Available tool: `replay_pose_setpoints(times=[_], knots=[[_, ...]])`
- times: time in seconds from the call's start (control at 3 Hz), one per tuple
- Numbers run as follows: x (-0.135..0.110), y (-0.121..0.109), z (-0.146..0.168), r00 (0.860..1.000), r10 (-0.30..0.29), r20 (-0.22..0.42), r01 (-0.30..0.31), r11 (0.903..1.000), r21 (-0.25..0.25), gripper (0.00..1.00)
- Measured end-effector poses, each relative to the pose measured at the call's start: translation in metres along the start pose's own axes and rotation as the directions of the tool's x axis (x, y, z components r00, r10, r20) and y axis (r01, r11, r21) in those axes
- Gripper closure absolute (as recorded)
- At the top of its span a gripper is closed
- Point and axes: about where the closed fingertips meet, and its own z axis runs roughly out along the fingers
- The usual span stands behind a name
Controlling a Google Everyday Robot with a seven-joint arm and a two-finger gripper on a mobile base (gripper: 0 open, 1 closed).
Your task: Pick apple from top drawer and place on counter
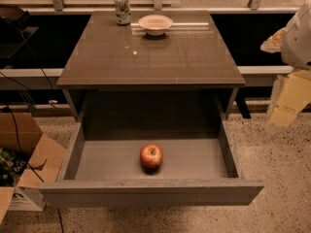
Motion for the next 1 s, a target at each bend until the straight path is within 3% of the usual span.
replay_pose_setpoints(times=[0.33,0.67,1.0], knots=[[0.000,0.000,0.000,1.000,0.000,0.000,0.000,1.0000,0.000,0.00],[-0.017,0.002,0.010,0.997,0.012,0.070,-0.012,0.9999,0.005,0.00],[-0.065,0.012,0.041,0.978,0.054,0.204,-0.052,0.9985,-0.016,0.00]])
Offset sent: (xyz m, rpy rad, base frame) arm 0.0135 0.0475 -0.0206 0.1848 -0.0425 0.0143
